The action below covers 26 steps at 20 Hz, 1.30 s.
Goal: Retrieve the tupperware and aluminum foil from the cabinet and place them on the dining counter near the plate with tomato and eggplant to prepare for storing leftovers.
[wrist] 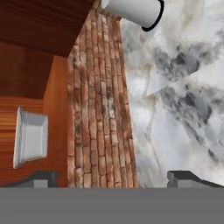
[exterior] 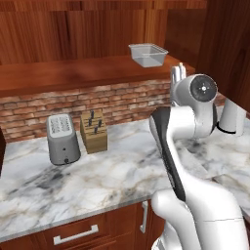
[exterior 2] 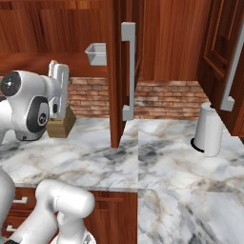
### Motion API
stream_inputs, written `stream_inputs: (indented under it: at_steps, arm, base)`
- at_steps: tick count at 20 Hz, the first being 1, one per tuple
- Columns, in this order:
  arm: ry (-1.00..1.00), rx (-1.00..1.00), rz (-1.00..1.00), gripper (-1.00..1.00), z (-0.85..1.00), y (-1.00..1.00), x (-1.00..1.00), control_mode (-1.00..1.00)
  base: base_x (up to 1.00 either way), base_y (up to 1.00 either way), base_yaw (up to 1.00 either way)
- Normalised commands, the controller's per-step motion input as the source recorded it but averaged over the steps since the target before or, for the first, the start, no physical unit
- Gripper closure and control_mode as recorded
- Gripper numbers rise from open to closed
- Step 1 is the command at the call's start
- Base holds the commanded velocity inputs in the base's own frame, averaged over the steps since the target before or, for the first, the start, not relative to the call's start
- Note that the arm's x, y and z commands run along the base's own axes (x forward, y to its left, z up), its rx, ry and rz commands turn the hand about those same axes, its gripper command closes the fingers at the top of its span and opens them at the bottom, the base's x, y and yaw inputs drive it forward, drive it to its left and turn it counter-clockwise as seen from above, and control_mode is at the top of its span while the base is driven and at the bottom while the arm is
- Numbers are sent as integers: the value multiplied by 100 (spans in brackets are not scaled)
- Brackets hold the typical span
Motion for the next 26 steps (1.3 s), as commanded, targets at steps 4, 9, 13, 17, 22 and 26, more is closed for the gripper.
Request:
stream_inputs:
  at_steps: [4, 9, 13, 17, 22, 26]
  arm:
    - [5, -51, 0, -100, 87, -16, 9, -100]
    - [1, -48, 0, -100, 77, 0, 0, -100]
    - [10, -24, -2, -100, 2, 0, 15, -100]
    - [5, -26, -3, -100, 11, 0, 36, -100]
    - [6, -12, -3, -100, 4, -17, 61, -100]
    - [12, -5, -1, -100, -1, -20, 75, -100]
  base:
    - [0, 0, 0]
    - [0, 0, 0]
    - [0, 0, 0]
    - [0, 0, 0]
    - [0, 0, 0]
    - [0, 0, 0]
